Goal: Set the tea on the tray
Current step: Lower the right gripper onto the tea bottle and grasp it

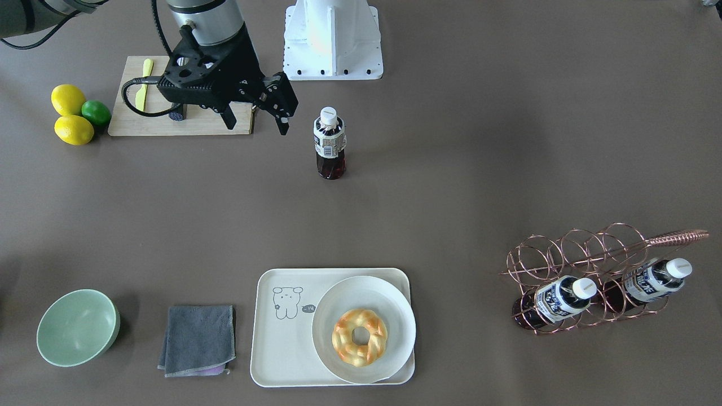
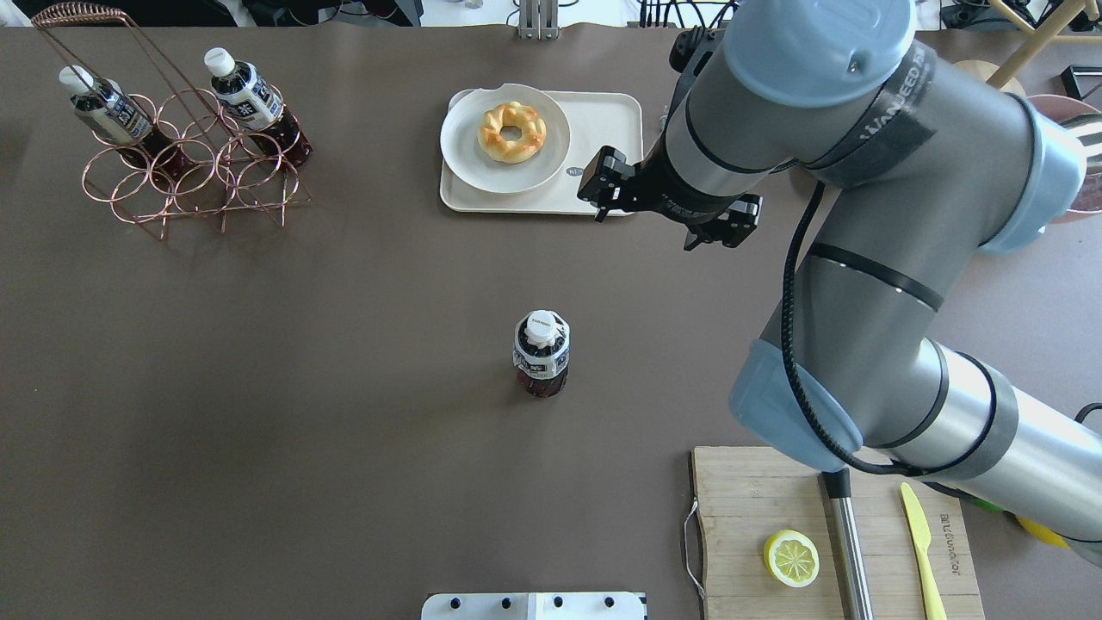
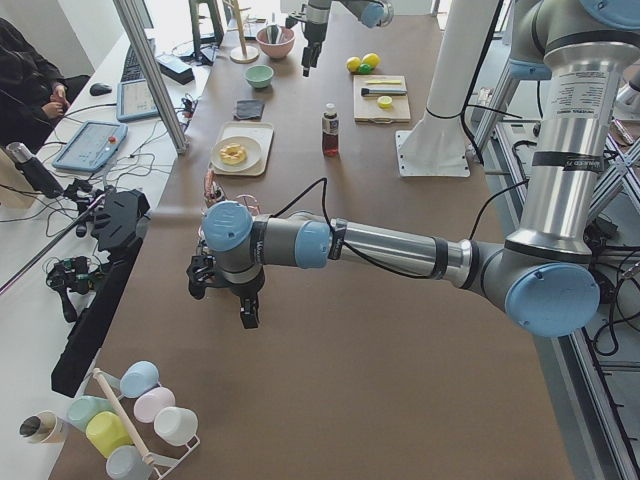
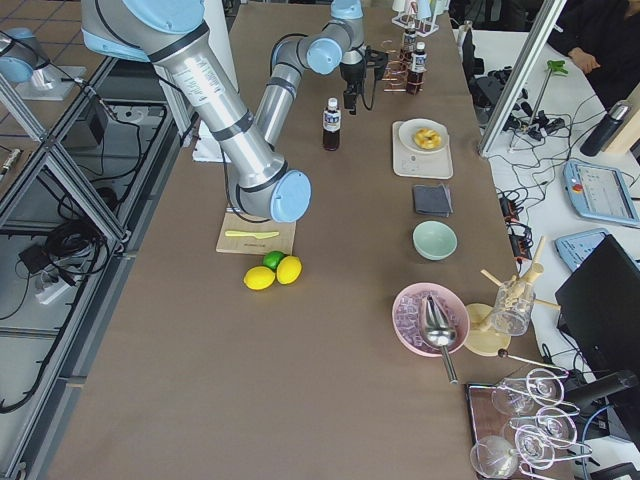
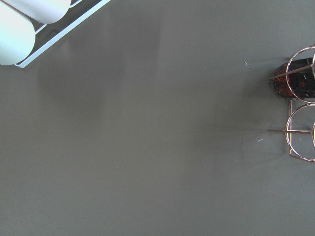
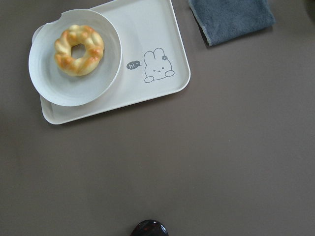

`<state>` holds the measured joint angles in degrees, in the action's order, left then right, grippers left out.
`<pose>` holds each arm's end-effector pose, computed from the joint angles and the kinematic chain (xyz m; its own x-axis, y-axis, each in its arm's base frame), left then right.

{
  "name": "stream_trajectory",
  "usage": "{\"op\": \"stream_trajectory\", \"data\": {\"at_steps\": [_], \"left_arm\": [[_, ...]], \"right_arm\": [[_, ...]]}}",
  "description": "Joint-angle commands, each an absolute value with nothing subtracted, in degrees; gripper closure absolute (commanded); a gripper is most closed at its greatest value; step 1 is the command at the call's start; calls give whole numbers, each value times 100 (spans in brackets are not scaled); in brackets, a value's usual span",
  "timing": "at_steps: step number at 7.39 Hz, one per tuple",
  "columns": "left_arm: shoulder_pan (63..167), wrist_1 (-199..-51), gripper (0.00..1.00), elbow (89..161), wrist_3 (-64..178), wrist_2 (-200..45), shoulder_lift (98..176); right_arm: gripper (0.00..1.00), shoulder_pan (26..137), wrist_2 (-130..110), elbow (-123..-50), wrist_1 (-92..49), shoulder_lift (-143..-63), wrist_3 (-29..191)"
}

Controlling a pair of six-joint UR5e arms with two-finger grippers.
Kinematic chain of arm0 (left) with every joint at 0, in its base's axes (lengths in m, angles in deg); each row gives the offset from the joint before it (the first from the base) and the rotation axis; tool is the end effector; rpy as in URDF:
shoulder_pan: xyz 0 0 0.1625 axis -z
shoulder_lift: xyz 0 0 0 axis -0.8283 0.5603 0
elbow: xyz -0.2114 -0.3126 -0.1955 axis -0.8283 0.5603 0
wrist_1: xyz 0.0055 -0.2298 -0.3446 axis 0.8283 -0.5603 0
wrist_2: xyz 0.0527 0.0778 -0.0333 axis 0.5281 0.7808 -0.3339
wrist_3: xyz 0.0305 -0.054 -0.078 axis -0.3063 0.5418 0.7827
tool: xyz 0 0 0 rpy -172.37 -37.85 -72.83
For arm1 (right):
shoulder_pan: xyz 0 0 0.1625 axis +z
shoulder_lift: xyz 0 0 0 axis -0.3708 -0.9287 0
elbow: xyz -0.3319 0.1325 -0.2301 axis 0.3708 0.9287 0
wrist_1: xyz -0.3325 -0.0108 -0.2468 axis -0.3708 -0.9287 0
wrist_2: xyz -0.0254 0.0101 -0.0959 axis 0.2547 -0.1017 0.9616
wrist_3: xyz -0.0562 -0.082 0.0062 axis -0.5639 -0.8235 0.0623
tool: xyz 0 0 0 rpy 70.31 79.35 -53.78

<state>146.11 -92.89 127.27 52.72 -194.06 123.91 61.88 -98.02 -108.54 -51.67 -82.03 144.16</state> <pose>-0.0612 -0.5383 0.5791 0.6581 -0.1400 -0.7398 0.1264 0.9892 -0.0748 -0.3774 -0.4453 0.1135 0.5646 0.2581 0.7840 -0.2971 0.9497 -0.0987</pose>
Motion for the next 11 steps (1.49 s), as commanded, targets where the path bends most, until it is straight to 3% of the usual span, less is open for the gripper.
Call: {"op": "stream_trajectory", "data": {"at_steps": [1, 3, 6, 8, 11], "left_arm": [[14628, -9313, 1, 12699, 5259, -19403, 12389], [14645, -9322, 1, 12708, 5259, -19412, 12389], [14654, -9322, 1, 12699, 5259, -19403, 12380], [14654, -9322, 1, 12673, 5259, -19395, 12389], [14654, -9331, 1, 12620, 5268, -19394, 12407]], "right_arm": [[0, 5466, -9219, -10777, -5771, -7570, 14793], [0, 5166, -9015, -10400, -5907, -7154, 14793], [0, 4901, -8839, -10188, -5881, -7162, 14697], [10, 4822, -8752, -10126, -5863, -7223, 14705], [12, 4725, -8742, -10047, -5846, -7232, 14705]]}}
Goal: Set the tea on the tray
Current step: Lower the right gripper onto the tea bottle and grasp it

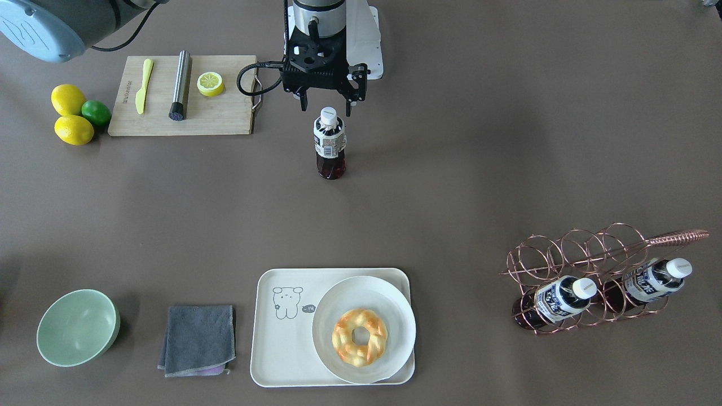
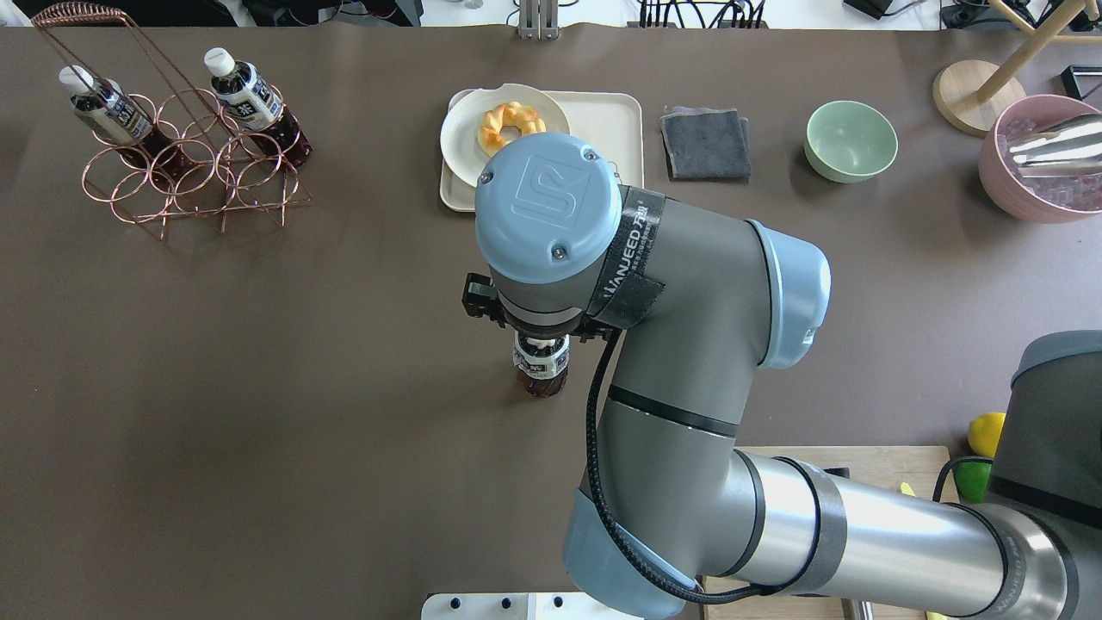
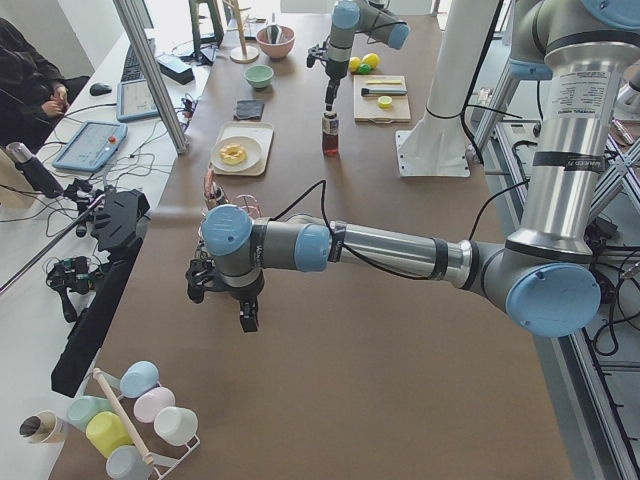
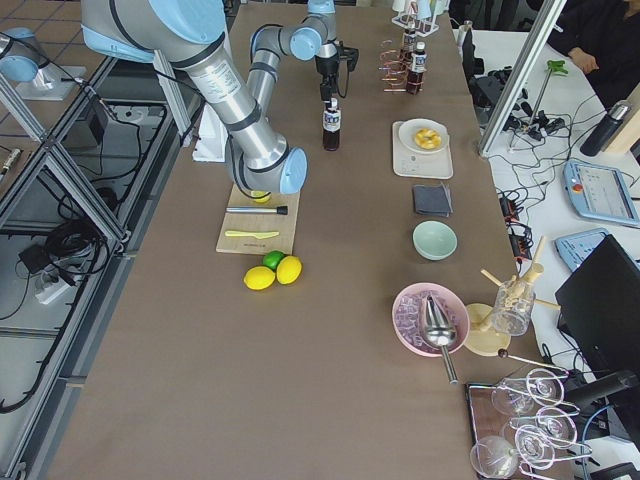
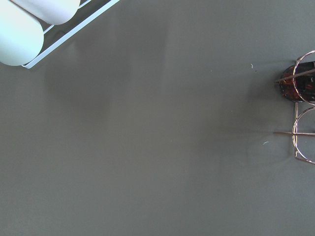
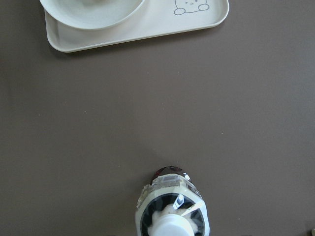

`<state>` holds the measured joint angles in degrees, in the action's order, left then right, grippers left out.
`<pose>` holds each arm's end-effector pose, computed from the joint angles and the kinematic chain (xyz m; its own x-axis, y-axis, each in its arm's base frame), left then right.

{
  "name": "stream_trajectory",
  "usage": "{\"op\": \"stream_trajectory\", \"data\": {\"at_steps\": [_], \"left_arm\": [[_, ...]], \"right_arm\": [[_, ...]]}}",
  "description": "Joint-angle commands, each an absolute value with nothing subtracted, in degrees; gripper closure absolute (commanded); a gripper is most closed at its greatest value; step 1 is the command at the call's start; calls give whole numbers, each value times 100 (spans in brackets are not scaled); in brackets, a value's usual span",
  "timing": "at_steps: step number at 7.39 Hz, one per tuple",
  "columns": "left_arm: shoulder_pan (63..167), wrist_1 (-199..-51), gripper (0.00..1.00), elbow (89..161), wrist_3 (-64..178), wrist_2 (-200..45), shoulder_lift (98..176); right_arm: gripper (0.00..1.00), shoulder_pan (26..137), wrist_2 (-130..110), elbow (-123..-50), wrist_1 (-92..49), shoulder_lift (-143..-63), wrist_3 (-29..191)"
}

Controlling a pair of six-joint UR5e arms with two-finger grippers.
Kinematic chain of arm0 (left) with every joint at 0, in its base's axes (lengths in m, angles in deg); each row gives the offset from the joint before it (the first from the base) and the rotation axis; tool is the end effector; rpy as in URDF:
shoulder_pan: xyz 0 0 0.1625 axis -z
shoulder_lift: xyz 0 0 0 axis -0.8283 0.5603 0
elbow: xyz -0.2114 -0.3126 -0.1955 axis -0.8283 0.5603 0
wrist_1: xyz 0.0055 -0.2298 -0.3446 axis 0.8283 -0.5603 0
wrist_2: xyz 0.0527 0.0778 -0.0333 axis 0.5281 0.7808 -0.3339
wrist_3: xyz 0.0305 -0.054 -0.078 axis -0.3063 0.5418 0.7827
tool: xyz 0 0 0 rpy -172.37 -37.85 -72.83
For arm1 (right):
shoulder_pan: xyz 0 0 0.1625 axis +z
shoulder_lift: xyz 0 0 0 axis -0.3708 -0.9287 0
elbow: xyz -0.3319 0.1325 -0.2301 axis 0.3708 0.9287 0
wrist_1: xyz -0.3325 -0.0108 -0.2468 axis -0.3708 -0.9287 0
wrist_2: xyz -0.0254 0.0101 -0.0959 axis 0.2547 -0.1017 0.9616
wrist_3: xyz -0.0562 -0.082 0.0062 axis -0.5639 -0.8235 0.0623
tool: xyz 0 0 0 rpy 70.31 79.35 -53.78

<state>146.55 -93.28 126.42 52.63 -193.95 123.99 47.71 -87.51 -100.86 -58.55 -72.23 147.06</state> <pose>-0.0655 -0.5389 0.5851 0.6586 -0.1485 -0.7377 0.1332 0.9879 -0.0799 -0.5047 -0.3734 0.0707 0.6801 0.1906 0.7079 -0.2290 0.9725 -0.0418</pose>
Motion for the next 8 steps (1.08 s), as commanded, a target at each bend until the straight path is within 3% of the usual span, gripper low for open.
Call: {"op": "stream_trajectory", "data": {"at_steps": [1, 2, 4, 8], "left_arm": [[14654, -9331, 1, 12602, 5259, -19394, 12407], [14654, -9340, 1, 12602, 5268, -19394, 12415], [14654, -9340, 1, 12602, 5268, -19386, 12433], [14645, -9340, 1, 12585, 5268, -19368, 12451]], "right_arm": [[13, 4725, -8742, -10038, -5846, -7241, 14696], [17, 4734, -8734, -10038, -5846, -7241, 14705], [36, 4734, -8707, -10030, -5846, -7267, 14705], [38, 4708, -8637, -9925, -5637, -7302, 14714]]}}
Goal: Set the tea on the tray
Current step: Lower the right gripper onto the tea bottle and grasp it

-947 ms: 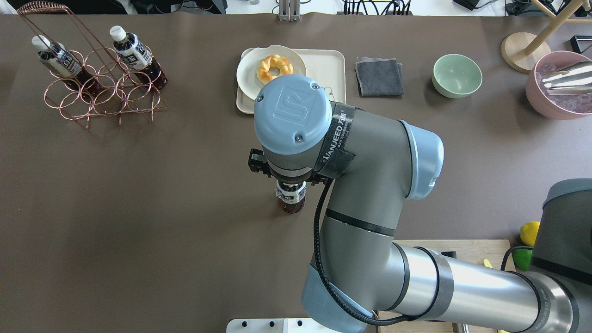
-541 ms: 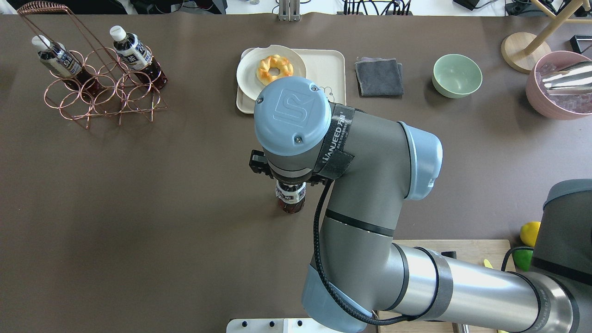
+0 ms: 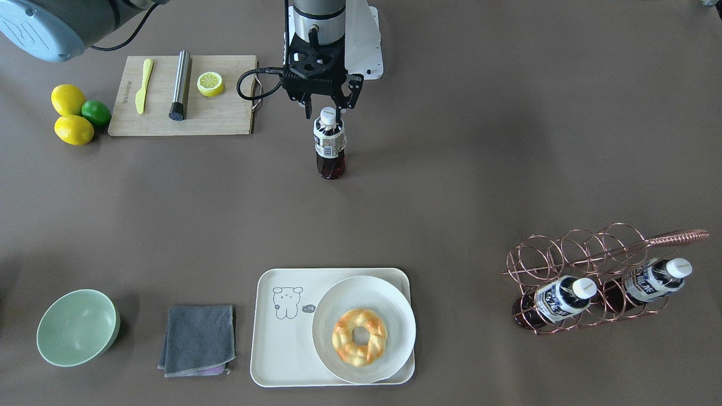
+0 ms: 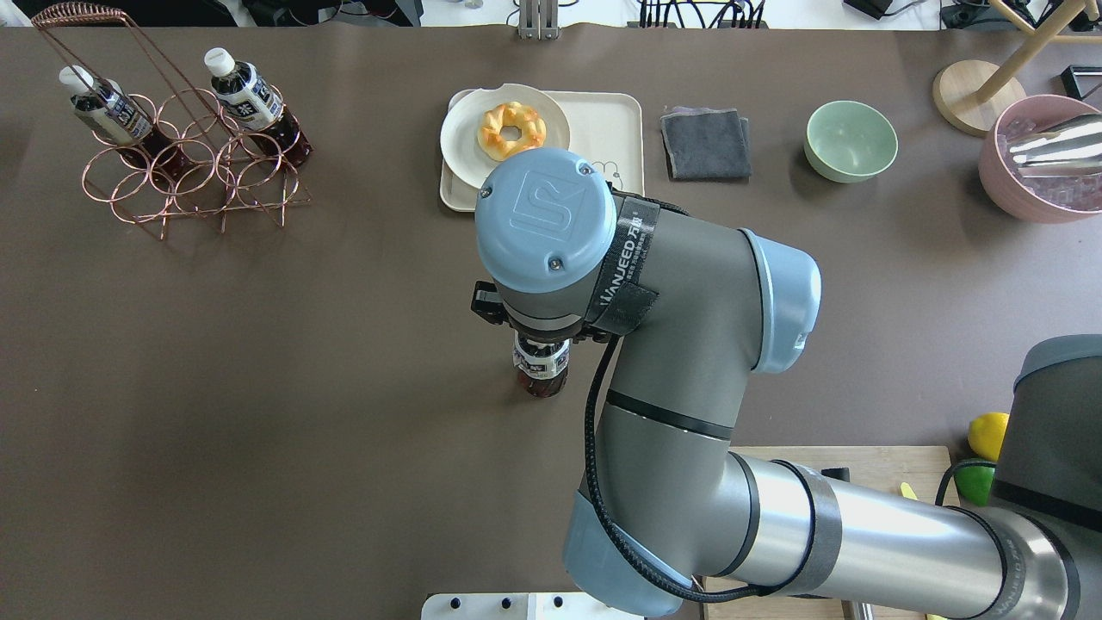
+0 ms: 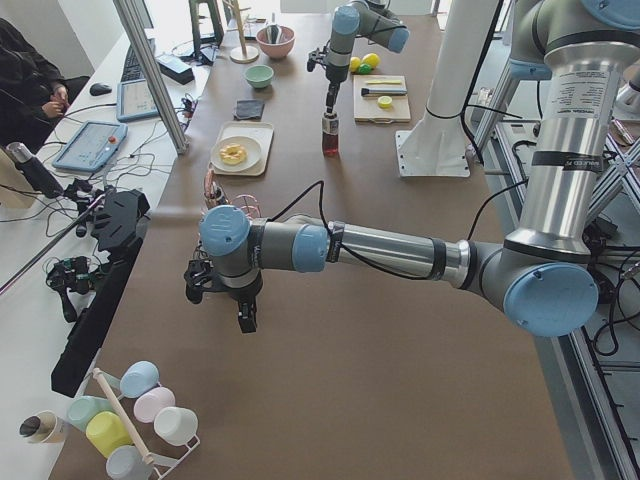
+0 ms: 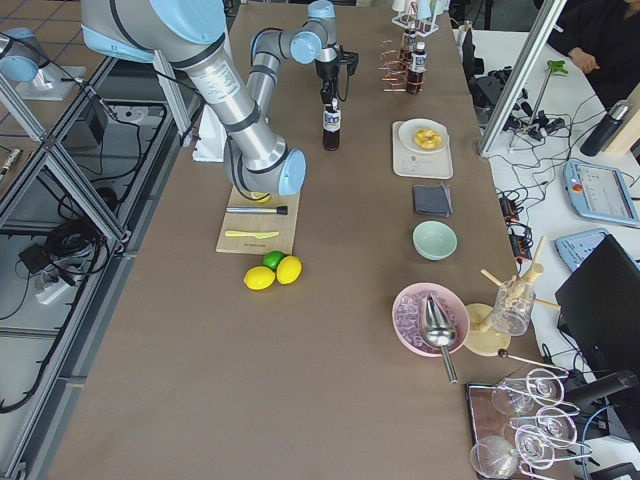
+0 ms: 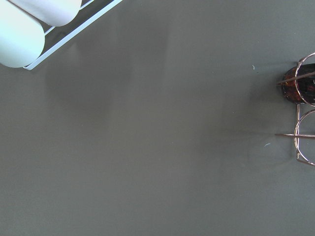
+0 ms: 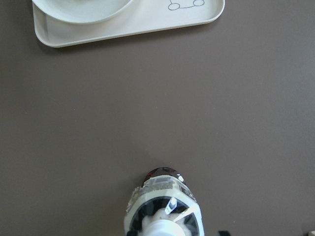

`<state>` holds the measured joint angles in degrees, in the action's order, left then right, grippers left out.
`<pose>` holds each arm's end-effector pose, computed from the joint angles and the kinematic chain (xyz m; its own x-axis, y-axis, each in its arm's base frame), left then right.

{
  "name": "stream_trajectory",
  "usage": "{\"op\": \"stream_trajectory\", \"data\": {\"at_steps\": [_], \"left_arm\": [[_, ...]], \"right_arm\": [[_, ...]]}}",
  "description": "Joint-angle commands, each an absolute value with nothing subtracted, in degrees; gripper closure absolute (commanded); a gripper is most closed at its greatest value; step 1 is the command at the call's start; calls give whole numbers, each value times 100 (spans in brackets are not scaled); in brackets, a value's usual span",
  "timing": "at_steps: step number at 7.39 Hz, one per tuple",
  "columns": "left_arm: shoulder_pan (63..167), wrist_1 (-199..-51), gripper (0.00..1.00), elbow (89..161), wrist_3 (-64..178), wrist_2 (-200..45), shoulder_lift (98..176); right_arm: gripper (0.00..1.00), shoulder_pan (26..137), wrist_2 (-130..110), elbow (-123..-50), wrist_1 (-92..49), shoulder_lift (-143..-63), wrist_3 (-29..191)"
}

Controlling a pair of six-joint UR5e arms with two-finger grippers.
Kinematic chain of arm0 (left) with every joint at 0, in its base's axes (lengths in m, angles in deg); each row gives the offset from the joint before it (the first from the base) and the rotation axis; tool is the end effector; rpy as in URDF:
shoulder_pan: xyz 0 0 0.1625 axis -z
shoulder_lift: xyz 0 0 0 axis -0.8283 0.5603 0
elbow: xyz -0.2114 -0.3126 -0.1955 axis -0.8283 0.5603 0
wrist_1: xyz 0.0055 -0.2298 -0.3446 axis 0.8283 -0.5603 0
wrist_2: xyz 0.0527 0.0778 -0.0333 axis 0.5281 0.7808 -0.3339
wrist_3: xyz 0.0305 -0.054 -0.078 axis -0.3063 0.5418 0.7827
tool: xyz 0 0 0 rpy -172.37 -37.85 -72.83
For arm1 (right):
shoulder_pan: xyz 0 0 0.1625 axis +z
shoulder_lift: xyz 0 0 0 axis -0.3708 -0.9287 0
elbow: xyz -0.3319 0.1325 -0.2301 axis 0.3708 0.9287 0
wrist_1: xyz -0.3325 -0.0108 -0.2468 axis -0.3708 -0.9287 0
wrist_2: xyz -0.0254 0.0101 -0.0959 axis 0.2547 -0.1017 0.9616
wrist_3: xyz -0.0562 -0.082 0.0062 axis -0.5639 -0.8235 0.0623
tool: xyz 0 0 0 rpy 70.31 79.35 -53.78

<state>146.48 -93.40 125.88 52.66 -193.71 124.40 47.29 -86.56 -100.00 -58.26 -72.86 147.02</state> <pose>-0.0651 -0.5421 0.5859 0.6617 -0.1485 -0.7349 0.1329 0.9879 -0.0800 -0.5126 -0.3740 0.0814 0.6964 0.1915 0.6917 -0.2334 0.9718 -0.0341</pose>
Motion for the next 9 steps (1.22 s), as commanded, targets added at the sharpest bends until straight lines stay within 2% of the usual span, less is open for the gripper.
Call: {"op": "stream_trajectory", "data": {"at_steps": [1, 2, 3, 4, 5, 6, 9], "left_arm": [[14645, -9340, 1, 12585, 5268, -19368, 12468], [14645, -9340, 1, 12585, 5276, -19359, 12468], [14645, -9340, 1, 12576, 5276, -19359, 12477], [14636, -9348, 1, 12524, 5276, -19359, 12486], [14636, -9348, 1, 12488, 5268, -19351, 12494], [14628, -9348, 1, 12471, 5276, -19350, 12495], [14636, -9348, 1, 12488, 5276, -19350, 12495]], "right_arm": [[41, 4708, -8628, -9863, -5470, -7337, 14731], [54, 4716, -8637, -9845, -5468, -7329, 14714], [73, 4777, -8654, -9854, -5459, -7312, 14697], [82, 4865, -8698, -9880, -5468, -7294, 14688], [82, 4935, -8716, -9898, -5477, -7276, 14688], [98, 4962, -8707, -9898, -5477, -7268, 14688], [100, 5495, -9161, -9924, -5529, -7162, 14688]]}}
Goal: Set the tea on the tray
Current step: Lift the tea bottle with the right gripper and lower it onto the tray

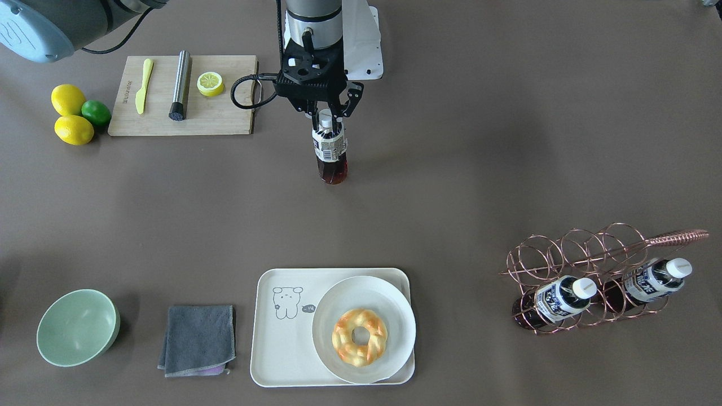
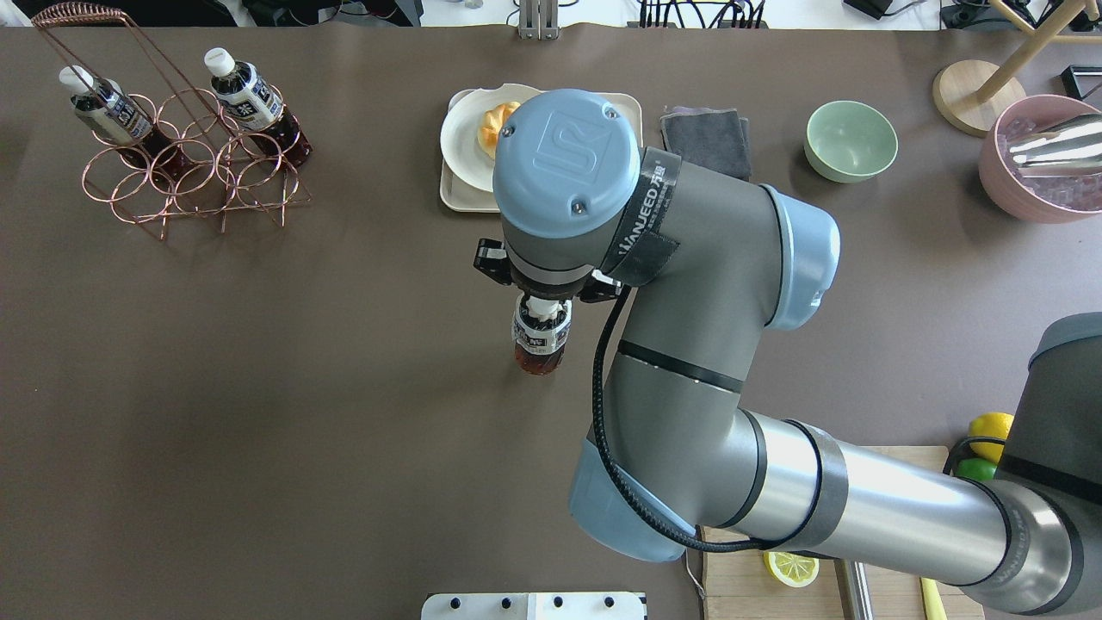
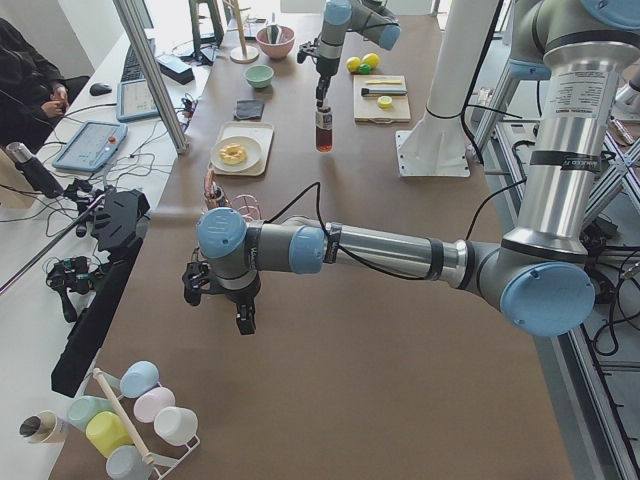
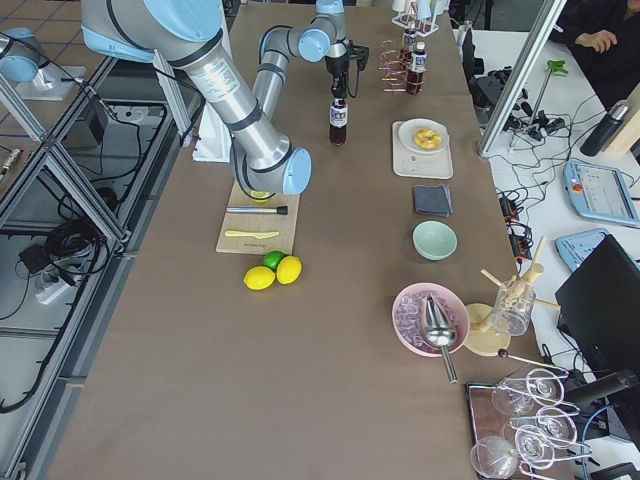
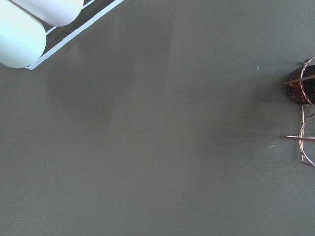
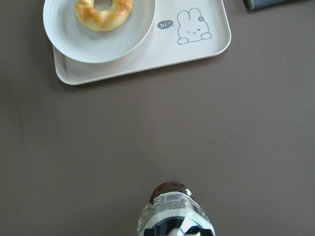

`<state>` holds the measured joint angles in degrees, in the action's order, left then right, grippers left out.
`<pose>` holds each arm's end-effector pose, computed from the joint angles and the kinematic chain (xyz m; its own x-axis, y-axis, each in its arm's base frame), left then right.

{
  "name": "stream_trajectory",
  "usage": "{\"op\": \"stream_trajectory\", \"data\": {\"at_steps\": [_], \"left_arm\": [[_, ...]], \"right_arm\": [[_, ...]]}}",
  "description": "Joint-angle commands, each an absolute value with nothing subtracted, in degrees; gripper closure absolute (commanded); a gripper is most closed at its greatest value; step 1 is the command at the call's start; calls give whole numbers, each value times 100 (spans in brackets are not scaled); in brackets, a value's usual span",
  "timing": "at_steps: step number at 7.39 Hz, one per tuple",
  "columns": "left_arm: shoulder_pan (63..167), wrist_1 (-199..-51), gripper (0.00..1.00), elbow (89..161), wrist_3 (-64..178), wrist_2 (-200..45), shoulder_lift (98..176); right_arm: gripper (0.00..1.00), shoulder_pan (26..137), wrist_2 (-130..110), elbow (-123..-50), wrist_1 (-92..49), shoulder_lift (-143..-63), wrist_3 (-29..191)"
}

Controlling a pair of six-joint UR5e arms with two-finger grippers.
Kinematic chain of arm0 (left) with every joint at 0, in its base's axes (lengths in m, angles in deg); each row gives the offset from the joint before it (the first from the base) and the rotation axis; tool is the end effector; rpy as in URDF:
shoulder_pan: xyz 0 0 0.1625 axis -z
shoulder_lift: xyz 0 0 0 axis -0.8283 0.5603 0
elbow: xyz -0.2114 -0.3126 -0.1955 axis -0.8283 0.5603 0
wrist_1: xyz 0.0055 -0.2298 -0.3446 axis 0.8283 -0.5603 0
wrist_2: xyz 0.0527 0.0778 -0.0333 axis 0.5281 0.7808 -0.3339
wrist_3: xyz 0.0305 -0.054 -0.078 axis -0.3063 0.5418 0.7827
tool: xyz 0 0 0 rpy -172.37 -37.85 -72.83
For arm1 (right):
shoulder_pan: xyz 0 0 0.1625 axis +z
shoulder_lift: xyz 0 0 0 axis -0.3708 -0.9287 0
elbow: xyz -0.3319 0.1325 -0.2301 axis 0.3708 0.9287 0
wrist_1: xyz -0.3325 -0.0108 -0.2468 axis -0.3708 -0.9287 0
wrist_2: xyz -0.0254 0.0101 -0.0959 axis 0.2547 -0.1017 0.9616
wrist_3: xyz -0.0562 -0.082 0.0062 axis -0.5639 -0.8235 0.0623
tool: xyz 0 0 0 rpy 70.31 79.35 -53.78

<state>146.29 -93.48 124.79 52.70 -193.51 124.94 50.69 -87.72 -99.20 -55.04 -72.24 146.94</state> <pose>-0.0636 -0.5464 0.5902 0.6646 -0.1532 -0.7313 0.1306 0.9875 -0.0882 -0.4938 -0.4038 0.0707 0.6494 0.2124 0.7302 -0.2742 0.9610 -0.0357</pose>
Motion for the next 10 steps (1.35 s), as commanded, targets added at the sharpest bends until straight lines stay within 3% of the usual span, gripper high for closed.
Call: {"op": "stream_trajectory", "data": {"at_steps": [1, 4, 6, 8, 10], "left_arm": [[14628, -9348, 1, 12488, 5276, -19350, 12495], [14628, -9348, 1, 12488, 5294, -19350, 12503], [14619, -9348, 1, 12479, 5303, -19359, 12538], [14610, -9348, 1, 12462, 5312, -19350, 12582], [14610, -9348, 1, 12444, 5312, -19350, 12600]], "right_arm": [[100, 5890, -9382, -9881, -5547, -7162, 14322], [100, 7077, -10077, -9041, -5670, -6953, 12899], [100, 7510, -10227, -7489, -5443, -6067, 12475], [100, 7555, -10210, -6291, -4086, -6011, 12446], [100, 7512, -10166, -6014, -3913, -5984, 12455]]}}
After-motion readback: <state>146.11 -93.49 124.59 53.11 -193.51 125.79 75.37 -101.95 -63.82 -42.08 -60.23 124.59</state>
